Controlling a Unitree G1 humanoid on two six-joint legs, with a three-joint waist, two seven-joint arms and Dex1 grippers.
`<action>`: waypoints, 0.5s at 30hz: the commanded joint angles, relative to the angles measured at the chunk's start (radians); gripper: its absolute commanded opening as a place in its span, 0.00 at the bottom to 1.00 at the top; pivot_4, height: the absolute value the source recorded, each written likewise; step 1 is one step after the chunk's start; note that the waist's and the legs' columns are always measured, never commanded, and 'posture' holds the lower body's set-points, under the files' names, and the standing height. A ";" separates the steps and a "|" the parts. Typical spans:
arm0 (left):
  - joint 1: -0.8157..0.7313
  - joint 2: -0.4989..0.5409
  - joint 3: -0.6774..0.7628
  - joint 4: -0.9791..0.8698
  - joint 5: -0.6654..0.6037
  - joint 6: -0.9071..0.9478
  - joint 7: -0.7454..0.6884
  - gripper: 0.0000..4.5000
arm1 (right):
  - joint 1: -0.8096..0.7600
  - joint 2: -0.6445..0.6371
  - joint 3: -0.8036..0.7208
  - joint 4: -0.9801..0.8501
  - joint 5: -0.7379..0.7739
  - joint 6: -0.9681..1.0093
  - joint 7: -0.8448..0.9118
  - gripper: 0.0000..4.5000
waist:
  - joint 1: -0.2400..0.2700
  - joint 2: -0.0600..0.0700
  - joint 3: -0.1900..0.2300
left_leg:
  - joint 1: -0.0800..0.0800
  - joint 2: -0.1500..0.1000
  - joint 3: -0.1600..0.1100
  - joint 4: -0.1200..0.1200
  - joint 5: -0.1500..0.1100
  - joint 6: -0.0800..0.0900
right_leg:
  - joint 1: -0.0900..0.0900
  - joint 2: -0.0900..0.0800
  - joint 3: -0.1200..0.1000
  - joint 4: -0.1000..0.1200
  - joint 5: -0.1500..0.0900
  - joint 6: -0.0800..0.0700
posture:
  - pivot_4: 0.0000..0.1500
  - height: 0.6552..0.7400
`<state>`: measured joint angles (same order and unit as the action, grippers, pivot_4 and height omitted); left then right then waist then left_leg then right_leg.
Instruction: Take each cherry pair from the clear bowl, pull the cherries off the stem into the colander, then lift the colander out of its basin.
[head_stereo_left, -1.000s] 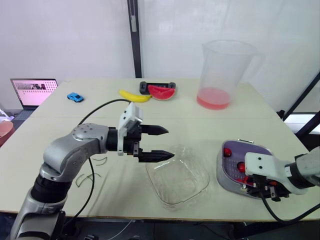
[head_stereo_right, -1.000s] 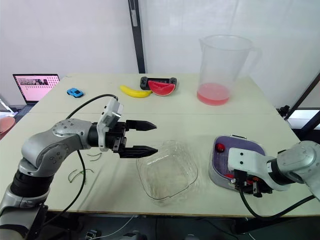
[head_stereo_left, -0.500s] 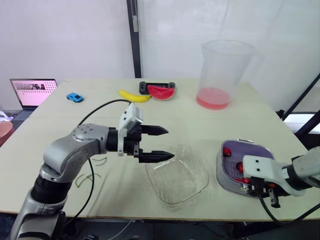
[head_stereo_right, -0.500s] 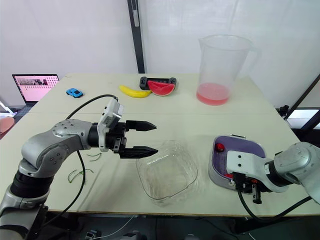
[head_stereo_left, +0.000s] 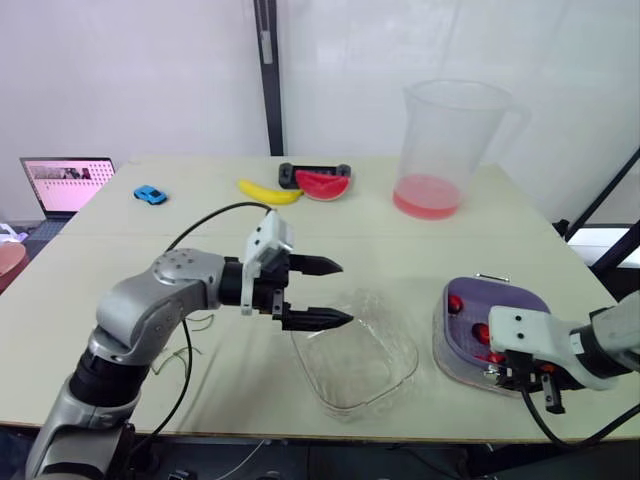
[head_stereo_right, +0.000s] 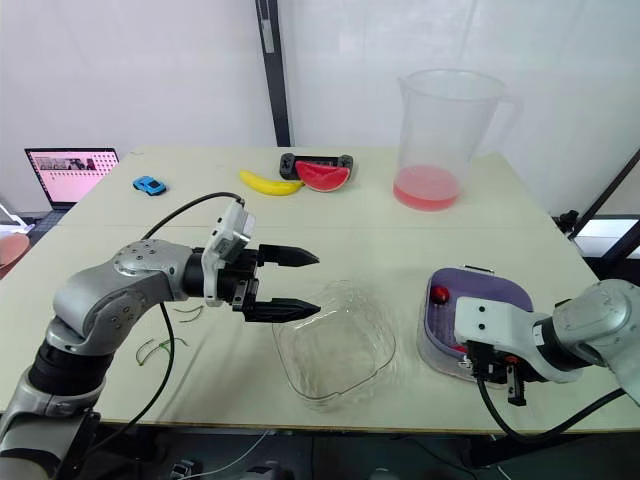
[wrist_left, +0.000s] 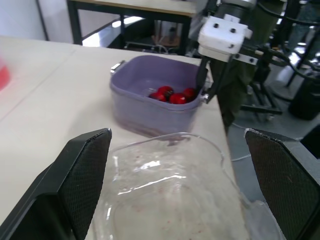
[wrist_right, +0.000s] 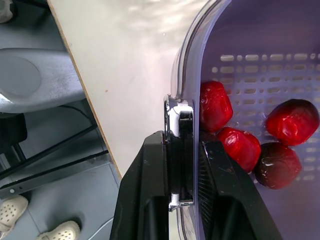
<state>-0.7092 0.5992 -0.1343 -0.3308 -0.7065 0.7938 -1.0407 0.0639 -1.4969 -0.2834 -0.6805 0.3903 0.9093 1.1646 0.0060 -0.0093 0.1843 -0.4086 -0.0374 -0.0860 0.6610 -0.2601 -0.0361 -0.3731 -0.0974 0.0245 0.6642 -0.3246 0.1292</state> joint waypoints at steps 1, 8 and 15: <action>-0.051 -0.014 0.002 0.039 0.030 -0.048 -0.010 1.00 | 0.026 0.013 -0.115 -0.030 -0.037 -0.005 0.036 0.05 | 0.000 0.000 0.000 | 0.000 0.000 0.000 0.000 0.000 0.000 | 0.000 0.000 0.000 0.000 0.000 0.000 | 1.00 1.00; -0.107 -0.042 -0.013 0.126 0.070 -0.102 -0.060 1.00 | 0.123 0.100 -0.304 -0.069 -0.061 0.057 0.101 0.05 | 0.004 0.000 0.000 | 0.000 -0.001 0.000 0.000 0.000 0.000 | 0.000 0.000 0.000 0.000 0.000 0.000 | 1.00 1.00; -0.124 -0.059 -0.040 0.160 0.106 -0.129 -0.093 1.00 | 0.141 0.106 -0.381 -0.057 -0.093 0.024 0.142 0.05 | 0.004 0.000 0.000 | 0.000 -0.001 0.001 0.000 0.000 0.000 | 0.000 0.000 0.000 0.000 0.000 0.000 | 1.00 1.00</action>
<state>-0.8110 0.5414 -0.1803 -0.1590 -0.6080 0.6873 -1.1215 0.2184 -1.3917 -0.6130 -0.7426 0.3210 0.9389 1.3018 0.0102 -0.0094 0.1843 -0.4088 -0.0383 -0.0853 0.6612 -0.2601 -0.0361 -0.3727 -0.0972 0.0242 0.6642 -0.3246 0.1293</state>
